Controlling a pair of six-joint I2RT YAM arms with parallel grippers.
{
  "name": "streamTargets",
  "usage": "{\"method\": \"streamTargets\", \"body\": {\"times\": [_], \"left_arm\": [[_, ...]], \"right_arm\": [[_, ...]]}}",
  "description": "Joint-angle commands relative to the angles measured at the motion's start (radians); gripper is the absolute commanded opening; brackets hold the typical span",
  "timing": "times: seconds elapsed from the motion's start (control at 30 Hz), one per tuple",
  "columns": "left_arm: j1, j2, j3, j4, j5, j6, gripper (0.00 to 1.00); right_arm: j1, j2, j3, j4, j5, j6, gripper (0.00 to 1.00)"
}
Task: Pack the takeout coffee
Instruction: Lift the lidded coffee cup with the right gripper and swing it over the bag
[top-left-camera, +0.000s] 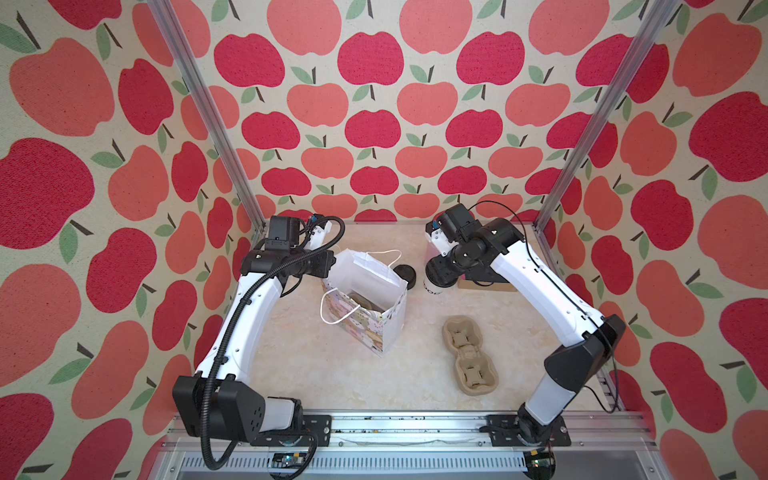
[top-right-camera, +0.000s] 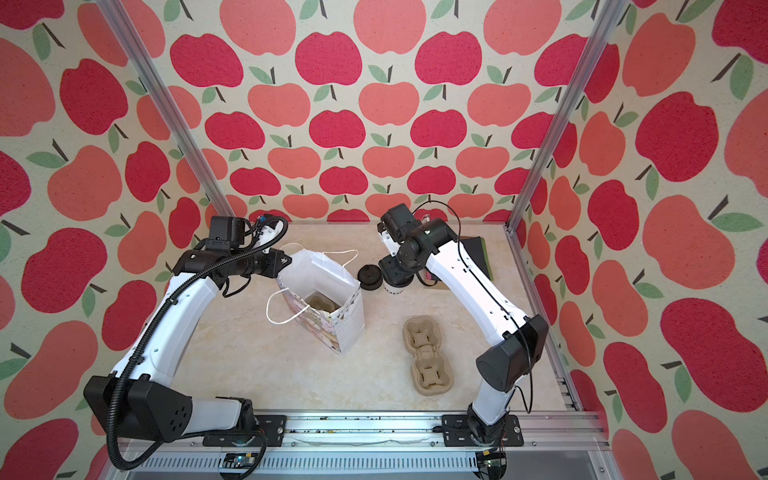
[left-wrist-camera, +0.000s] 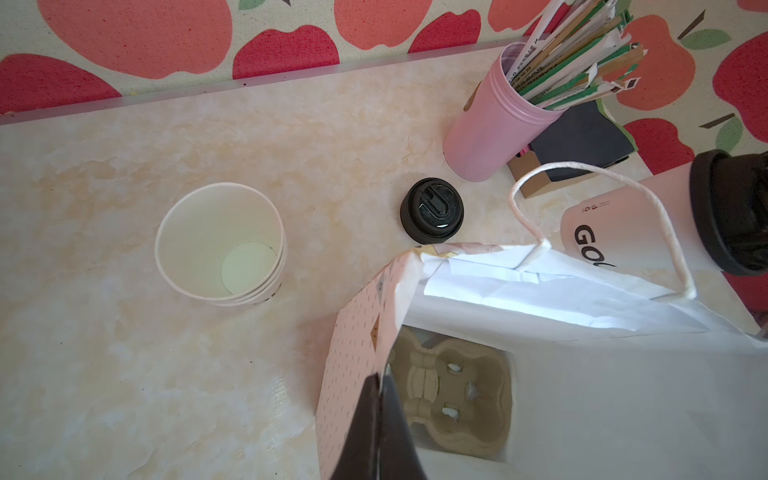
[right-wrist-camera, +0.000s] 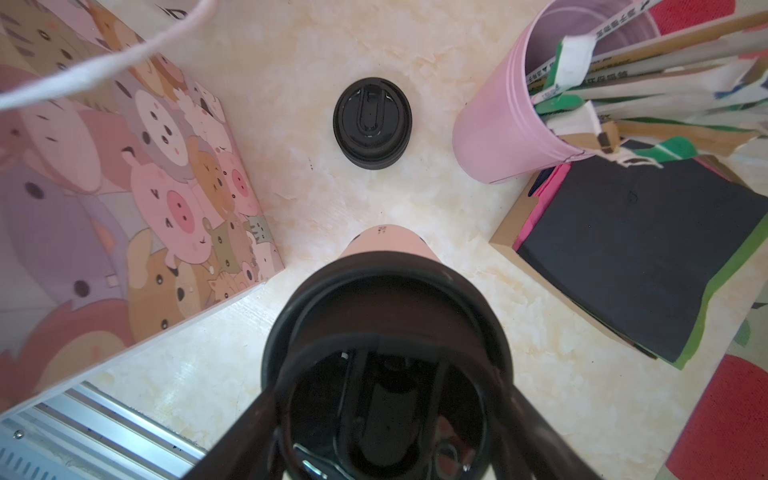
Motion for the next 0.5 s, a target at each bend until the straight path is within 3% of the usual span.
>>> {"method": "streamTargets", "body": {"times": [0.0,0.47], "left_arm": [[-0.009,-0.023,-0.021,0.01,0.002,-0.028,0.0],[-0.014,-0.03,-0.046,0.045,0.008,-0.051,0.0]], "right_arm": [[0.017,-0.045,0.075,-0.059,-0.02,-0.023,0.67],[0.088,-0.017,0.341,-0.166,-0.02,-0.045,0.67]]}}
